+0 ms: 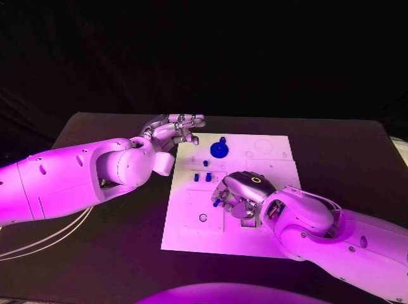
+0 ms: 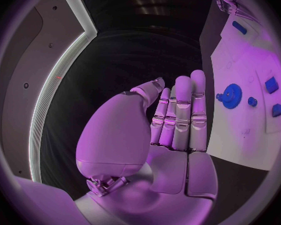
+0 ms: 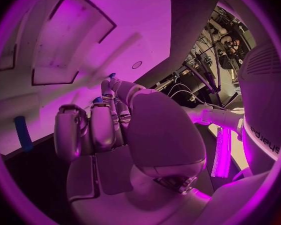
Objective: Assemble the parts on the task board
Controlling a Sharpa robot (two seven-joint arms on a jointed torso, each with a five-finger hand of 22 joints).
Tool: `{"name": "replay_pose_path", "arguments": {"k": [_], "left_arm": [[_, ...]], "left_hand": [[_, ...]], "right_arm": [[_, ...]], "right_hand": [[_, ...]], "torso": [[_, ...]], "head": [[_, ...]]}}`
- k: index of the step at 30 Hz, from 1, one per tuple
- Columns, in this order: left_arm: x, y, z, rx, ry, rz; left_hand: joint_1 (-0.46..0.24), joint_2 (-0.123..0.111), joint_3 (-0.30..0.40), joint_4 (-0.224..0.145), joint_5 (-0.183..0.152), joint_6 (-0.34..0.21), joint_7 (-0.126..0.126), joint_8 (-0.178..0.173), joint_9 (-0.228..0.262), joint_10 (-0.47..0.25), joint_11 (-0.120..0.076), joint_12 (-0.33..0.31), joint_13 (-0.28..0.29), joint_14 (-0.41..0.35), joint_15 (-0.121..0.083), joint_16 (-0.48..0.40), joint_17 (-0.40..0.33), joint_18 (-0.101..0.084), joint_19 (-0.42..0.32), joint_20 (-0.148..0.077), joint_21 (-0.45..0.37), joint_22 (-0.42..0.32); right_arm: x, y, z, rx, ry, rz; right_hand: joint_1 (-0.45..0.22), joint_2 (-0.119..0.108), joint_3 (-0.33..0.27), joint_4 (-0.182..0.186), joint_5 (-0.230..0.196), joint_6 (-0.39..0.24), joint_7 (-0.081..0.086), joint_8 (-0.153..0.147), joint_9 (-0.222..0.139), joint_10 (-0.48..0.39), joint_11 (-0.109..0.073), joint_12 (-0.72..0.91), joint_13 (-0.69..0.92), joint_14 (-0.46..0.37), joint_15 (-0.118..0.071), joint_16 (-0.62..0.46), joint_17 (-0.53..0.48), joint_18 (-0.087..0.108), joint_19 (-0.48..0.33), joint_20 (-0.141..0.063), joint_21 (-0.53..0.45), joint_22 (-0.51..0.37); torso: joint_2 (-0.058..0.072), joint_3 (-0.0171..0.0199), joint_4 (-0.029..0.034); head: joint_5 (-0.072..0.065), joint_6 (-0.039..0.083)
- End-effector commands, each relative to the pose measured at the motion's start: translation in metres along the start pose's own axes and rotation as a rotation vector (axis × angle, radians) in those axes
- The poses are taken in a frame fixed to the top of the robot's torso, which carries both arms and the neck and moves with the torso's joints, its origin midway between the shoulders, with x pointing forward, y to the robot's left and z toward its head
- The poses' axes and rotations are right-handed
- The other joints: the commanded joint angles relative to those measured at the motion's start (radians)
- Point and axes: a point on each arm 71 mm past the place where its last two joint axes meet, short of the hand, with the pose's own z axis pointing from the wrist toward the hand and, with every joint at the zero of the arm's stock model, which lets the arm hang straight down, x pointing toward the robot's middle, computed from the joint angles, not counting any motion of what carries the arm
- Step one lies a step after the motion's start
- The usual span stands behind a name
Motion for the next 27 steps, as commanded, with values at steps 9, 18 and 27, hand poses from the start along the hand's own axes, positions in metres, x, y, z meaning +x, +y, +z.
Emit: {"name": "replay_pose_path", "arguments": {"k": [9,18,27], "left_arm": [[0.0019,-0.0005,-0.0007,0.0,0.022,-0.004],[0.0016,-0.0005,-0.0009,-0.001,0.021,-0.004],[0.0008,-0.0004,-0.0007,-0.003,0.019,-0.003]], "left_hand": [[-0.008,-0.002,-0.007,0.001,0.005,-0.006,-0.002,0.001,-0.001,-0.008,-0.001,0.007,-0.001,-0.005,0.004,0.001,-0.002,0.011,0.004,0.0,-0.007,-0.002],[-0.008,-0.002,-0.007,0.001,0.005,-0.006,-0.002,0.001,-0.001,-0.009,-0.001,0.008,-0.001,-0.005,0.004,0.001,-0.003,0.011,0.004,0.0,-0.007,-0.003],[-0.008,-0.002,-0.007,0.001,0.005,-0.006,-0.002,0.001,-0.001,-0.009,-0.001,0.008,-0.001,-0.005,0.004,0.001,-0.003,0.011,0.004,0.0,-0.007,-0.003]], "right_arm": [[0.0081,-0.0006,0.0035,0.009,0.06,-0.061],[0.0129,0.0002,0.0062,0.009,0.077,-0.091],[0.0111,-0.0023,0.005,0.016,0.047,-0.078]], "right_hand": [[-0.033,-0.004,-0.005,-0.002,0.001,-0.008,0.008,0.002,0.001,-0.002,-0.012,-0.008,-0.002,0.033,0.002,-0.004,-0.007,0.008,-0.004,0.007,-0.004,0.022],[-0.107,-0.039,-0.06,0.024,0.018,-0.109,0.03,-0.008,-0.024,-0.11,0.014,-0.01,-0.011,0.027,0.025,-0.017,-0.028,0.015,-0.026,0.025,-0.024,-0.006],[-0.112,-0.043,-0.086,0.026,0.02,-0.163,0.033,-0.007,-0.042,-0.163,0.023,-0.005,-0.01,0.024,0.03,-0.021,-0.037,0.018,-0.034,0.034,-0.034,-0.019]], "torso": [[0.0,0.0,0.0],[0.0,-0.0005,0.0001],[0.0,0.0002,0.0008]], "head": [[-0.002,-0.001],[-0.002,-0.003],[-0.003,-0.005]]}}
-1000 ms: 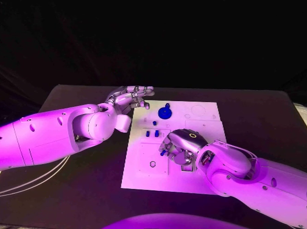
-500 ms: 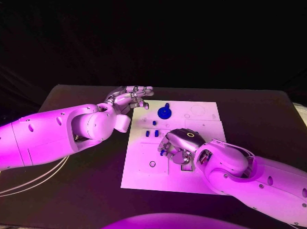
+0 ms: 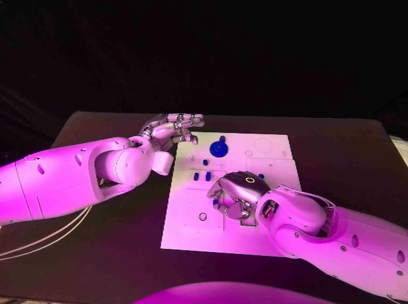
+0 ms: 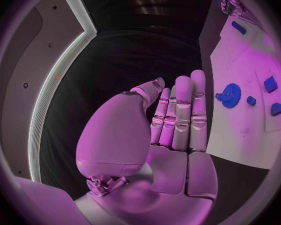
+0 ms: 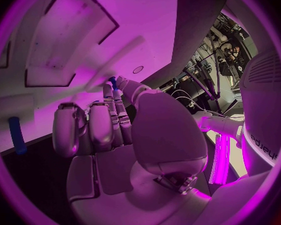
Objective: Assemble the parts on the task board
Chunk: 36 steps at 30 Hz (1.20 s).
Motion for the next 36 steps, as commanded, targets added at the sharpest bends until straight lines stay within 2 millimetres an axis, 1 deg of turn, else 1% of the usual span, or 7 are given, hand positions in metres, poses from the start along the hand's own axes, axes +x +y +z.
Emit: {"name": "replay_pose_path", "arguments": {"k": [1,9,15,17,19,22,36], "left_arm": [[0.002,0.0,0.0,0.003,0.02,-0.003],[0.001,-0.001,0.0,0.003,0.019,-0.003],[0.001,-0.001,0.0,0.003,0.019,-0.003],[0.001,-0.001,0.0,0.004,0.019,-0.003],[0.001,-0.001,-0.001,0.004,0.02,-0.003],[0.001,-0.001,-0.001,0.004,0.022,-0.004],[0.001,0.0,0.0,0.002,0.025,-0.004]], "left_hand": [[-0.008,-0.002,-0.007,0.001,0.005,-0.006,-0.001,0.001,-0.001,-0.009,-0.001,0.004,-0.001,-0.005,0.004,0.001,-0.001,0.011,0.004,0.0,-0.004,-0.001],[-0.008,-0.002,-0.007,0.001,0.005,-0.006,-0.001,0.001,-0.001,-0.009,-0.001,0.004,-0.001,-0.005,0.004,0.001,-0.001,0.011,0.004,0.0,-0.004,-0.001],[-0.008,-0.001,-0.007,0.001,0.005,-0.006,-0.001,0.001,-0.001,-0.009,-0.001,0.004,-0.001,-0.005,0.004,0.001,-0.002,0.011,0.004,0.0,-0.004,-0.001],[-0.008,0.001,-0.007,0.001,0.006,-0.006,-0.002,0.001,-0.001,-0.01,-0.001,0.006,-0.001,-0.006,0.004,0.001,-0.003,0.011,0.004,0.0,-0.004,-0.002],[-0.008,0.001,-0.007,0.001,0.006,-0.006,-0.002,0.001,-0.001,-0.01,-0.001,0.006,-0.001,-0.006,0.004,0.001,-0.003,0.011,0.004,0.0,-0.004,-0.002],[-0.008,0.001,-0.007,0.001,0.006,-0.006,-0.002,0.001,-0.001,-0.01,-0.001,0.006,-0.001,-0.006,0.004,0.001,-0.003,0.011,0.004,0.0,-0.004,-0.002],[-0.008,0.001,-0.007,0.001,0.006,-0.006,-0.002,0.001,-0.001,-0.01,-0.001,0.006,-0.001,-0.006,0.004,0.001,-0.003,0.011,0.004,0.0,-0.004,-0.002]], "right_arm": [[0.005,-0.007,-0.002,0.033,0.013,-0.013],[-0.005,-0.011,-0.013,0.04,-0.051,0.007],[-0.029,-0.028,-0.028,0.087,-0.1,-0.007],[-0.04,-0.038,-0.033,0.114,-0.111,-0.025],[-0.049,-0.048,-0.038,0.141,-0.118,-0.046],[-0.059,-0.061,-0.045,0.178,-0.122,-0.073],[-0.064,-0.085,-0.053,0.245,-0.069,-0.126]], "right_hand": [[-0.003,0.002,-0.008,0.001,0.0,-0.011,0.002,-0.002,-0.003,-0.009,0.0,0.007,0.0,0.02,0.005,-0.004,-0.002,0.018,-0.004,0.003,-0.005,-0.002],[0.003,-0.001,-0.025,-0.004,0.01,-0.025,0.006,-0.001,-0.011,-0.04,0.005,0.007,0.0,0.017,0.01,-0.01,-0.014,0.021,-0.01,0.007,-0.013,-0.012],[0.005,-0.005,-0.034,-0.006,0.01,-0.026,-0.001,-0.001,-0.012,-0.039,0.003,0.012,0.002,0.016,0.009,-0.012,-0.017,0.021,-0.011,0.008,-0.014,-0.014],[0.005,-0.009,-0.05,-0.006,0.008,-0.034,-0.011,-0.001,-0.016,-0.059,-0.005,0.01,0.001,0.016,0.0,-0.012,-0.017,0.022,-0.01,0.002,-0.015,-0.014],[0.008,-0.011,-0.078,-0.004,0.006,-0.046,-0.019,-0.001,-0.02,-0.095,-0.014,0.008,0.002,0.018,-0.026,-0.012,-0.017,0.021,-0.008,-0.02,-0.016,-0.013],[0.012,-0.013,-0.104,0.0,0.004,-0.053,-0.027,-0.001,-0.021,-0.112,-0.021,0.01,0.001,0.02,-0.036,-0.013,-0.018,0.021,-0.006,-0.03,-0.016,-0.012],[0.033,0.001,-0.134,0.003,0.0,-0.051,-0.037,0.001,-0.02,-0.101,-0.025,0.026,0.004,0.022,-0.042,-0.013,-0.017,0.02,-0.003,-0.038,-0.016,-0.01]], "torso": [[0.0,0.0005,0.0007],[-0.001,0.0011,-0.0005],[-0.002,0.0,-0.0028],[-0.001,-0.0003,-0.0025],[-0.001,-0.0002,-0.0019],[-0.002,-0.0003,-0.0016],[0.0,0.0004,0.0013]], "head": [[-0.001,0.0],[-0.005,0.005],[-0.013,0.01],[-0.019,0.013],[-0.022,0.015],[-0.027,0.018],[-0.033,0.025]]}}
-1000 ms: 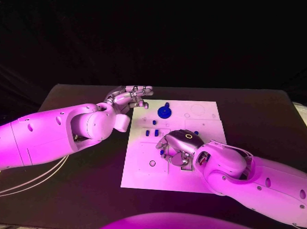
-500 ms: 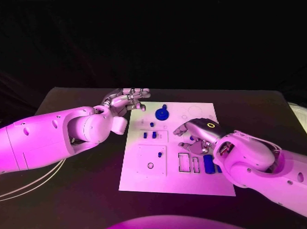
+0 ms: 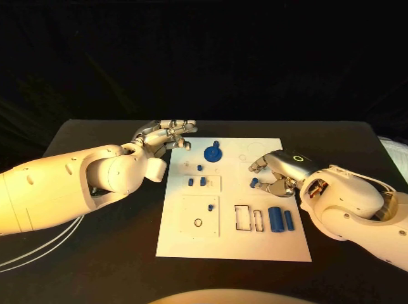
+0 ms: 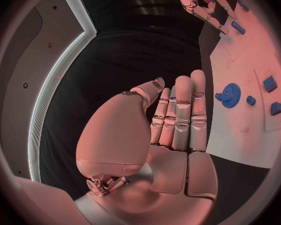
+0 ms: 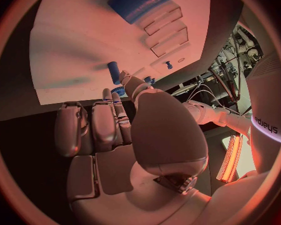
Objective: Assemble the parts on the task board
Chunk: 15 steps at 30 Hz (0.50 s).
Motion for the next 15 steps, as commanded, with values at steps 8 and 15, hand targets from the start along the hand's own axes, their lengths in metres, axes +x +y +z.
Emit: {"name": "replay_pose_path", "arguments": {"k": [8,15], "left_arm": [[0.0026,-0.0003,0.0001,0.006,0.024,-0.004],[0.0027,-0.0003,0.0002,0.006,0.024,-0.004]], "left_hand": [[-0.006,0.002,-0.007,-0.001,0.006,-0.006,-0.002,0.002,-0.001,-0.006,0.002,0.007,-0.001,-0.006,0.004,0.001,-0.002,0.011,0.004,0.0,-0.005,-0.001],[-0.006,0.002,-0.007,-0.001,0.006,-0.006,-0.002,0.002,-0.001,-0.006,0.002,0.007,-0.001,-0.006,0.004,0.001,-0.002,0.011,0.004,0.0,-0.005,-0.001]], "right_arm": [[0.0075,0.0038,0.0051,-0.011,0.069,-0.03],[0.0109,0.0052,0.0075,-0.015,0.091,-0.034]], "right_hand": [[0.016,0.031,0.0,0.017,-0.001,0.061,-0.004,0.013,0.006,0.105,0.001,0.049,0.001,0.025,0.015,0.0,0.006,0.0,0.009,0.009,-0.001,0.011],[0.026,0.049,0.027,0.025,-0.01,0.127,-0.004,0.032,0.014,0.182,-0.009,0.068,0.002,0.026,0.014,0.007,0.012,0.0,0.014,0.014,0.004,0.018]], "torso": [[0.002,0.0,0.0013],[0.002,0.0003,0.0006]], "head": [[0.001,0.001],[0.001,-0.003]]}}
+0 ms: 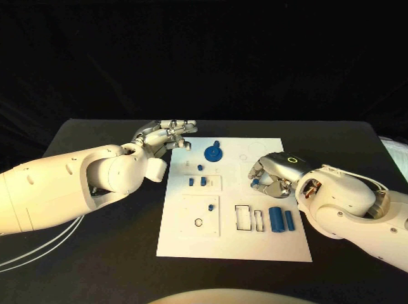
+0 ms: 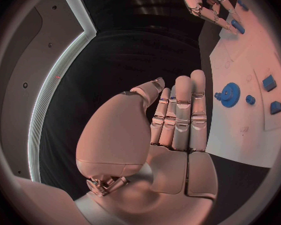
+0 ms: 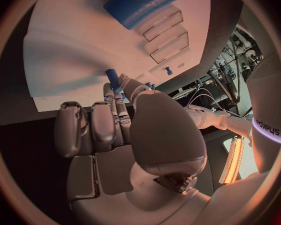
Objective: Assemble the parts on the task board
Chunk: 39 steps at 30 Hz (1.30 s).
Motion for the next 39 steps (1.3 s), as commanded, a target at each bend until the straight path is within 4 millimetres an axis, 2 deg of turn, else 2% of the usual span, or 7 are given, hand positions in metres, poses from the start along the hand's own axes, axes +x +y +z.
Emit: {"name": "replay_pose_path", "arguments": {"k": [1,5,10,20,24,32,39], "left_arm": [[0.003,-0.001,0.0,0.006,0.022,-0.004],[0.003,-0.001,0.0,0.006,0.022,-0.004],[0.002,0.0,0.0,0.005,0.022,-0.004],[0.002,0.001,0.0,0.002,0.022,-0.004],[0.002,0.001,0.0,0.001,0.022,-0.004],[0.002,0.002,0.0,0.0,0.024,-0.006],[0.005,0.003,0.001,-0.001,0.031,-0.008]], "left_hand": [[-0.006,0.002,-0.007,-0.001,0.006,-0.006,-0.002,0.002,-0.001,-0.006,0.002,0.003,-0.001,-0.006,0.004,0.001,-0.001,0.011,0.004,0.0,-0.005,-0.002],[-0.006,0.002,-0.007,-0.001,0.006,-0.006,-0.002,0.002,-0.001,-0.006,0.002,0.003,-0.001,-0.006,0.004,0.001,-0.001,0.011,0.004,0.0,-0.005,-0.002],[-0.006,0.002,-0.007,-0.001,0.006,-0.006,-0.002,0.002,-0.001,-0.006,0.002,0.003,-0.001,-0.006,0.004,0.001,-0.001,0.011,0.004,0.0,-0.005,-0.002],[-0.006,0.002,-0.007,-0.001,0.006,-0.006,-0.002,0.002,-0.001,-0.006,0.002,0.003,-0.001,-0.006,0.004,0.001,-0.001,0.011,0.004,0.0,-0.005,-0.002],[-0.005,0.003,-0.007,-0.002,0.006,-0.006,-0.002,0.003,-0.001,-0.007,0.002,0.005,-0.001,-0.006,0.004,0.002,-0.002,0.012,0.005,0.0,-0.006,-0.002],[-0.005,0.003,-0.007,-0.002,0.006,-0.006,-0.002,0.003,-0.001,-0.007,0.002,0.005,-0.001,-0.006,0.004,0.002,-0.002,0.012,0.005,0.0,-0.006,-0.002],[-0.005,0.003,-0.007,-0.002,0.006,-0.006,-0.002,0.003,-0.001,-0.007,0.002,0.005,-0.001,-0.006,0.004,0.002,-0.002,0.012,0.005,0.0,-0.006,-0.002]], "right_arm": [[0.004,0.001,0.001,-0.008,0.04,-0.021],[0.004,0.001,0.001,-0.003,0.028,-0.026],[0.002,0.0,0.002,0.009,-0.006,-0.033],[-0.009,0.011,-0.004,-0.035,-0.096,0.008],[-0.019,0.02,-0.01,-0.059,-0.131,0.045],[-0.031,0.053,-0.018,-0.147,-0.16,0.122],[-0.018,0.093,-0.015,-0.249,-0.116,0.189]], "right_hand": [[0.006,0.013,0.011,0.002,-0.007,0.022,-0.003,0.009,0.004,0.026,-0.007,0.009,0.002,0.026,0.001,0.007,0.001,0.0,0.004,0.002,0.005,0.002],[0.019,0.028,0.028,-0.002,-0.034,0.05,-0.008,0.019,0.009,0.056,-0.016,0.012,0.004,0.027,-0.005,0.01,0.005,-0.002,0.008,-0.003,0.01,0.01],[0.054,0.042,0.062,-0.026,-0.037,0.067,-0.006,0.023,0.014,0.081,-0.02,0.006,0.004,0.028,-0.011,0.016,0.01,-0.004,0.014,-0.011,0.016,0.019],[0.075,0.039,0.105,-0.058,-0.037,0.076,0.0,0.02,0.019,0.104,-0.019,-0.004,0.006,0.029,-0.01,0.021,0.015,-0.006,0.02,-0.012,0.024,0.03],[0.075,0.036,0.11,-0.062,-0.036,0.077,0.001,0.019,0.019,0.107,-0.019,-0.006,0.007,0.029,-0.01,0.021,0.016,-0.007,0.021,-0.012,0.025,0.032],[0.075,0.034,0.117,-0.067,-0.032,0.078,0.003,0.018,0.02,0.112,-0.019,-0.008,0.007,0.029,-0.01,0.022,0.015,-0.007,0.022,-0.012,0.027,0.034],[0.074,0.033,0.123,-0.07,-0.031,0.078,0.005,0.016,0.02,0.113,-0.017,-0.011,0.007,0.028,-0.009,0.021,0.013,-0.007,0.021,-0.011,0.026,0.033]], "torso": [[0.001,0.0007,-0.001],[0.0,0.0008,-0.0007],[-0.001,0.0009,-0.0001],[-0.001,0.0018,-0.0019],[-0.002,-0.0005,-0.0003],[0.0,0.0006,-0.0014],[-0.001,-0.0012,-0.0006]], "head": [[0.001,-0.002],[0.0,-0.003],[0.0,-0.004],[0.003,-0.001],[0.002,-0.002],[0.012,-0.004],[0.022,-0.01]]}}
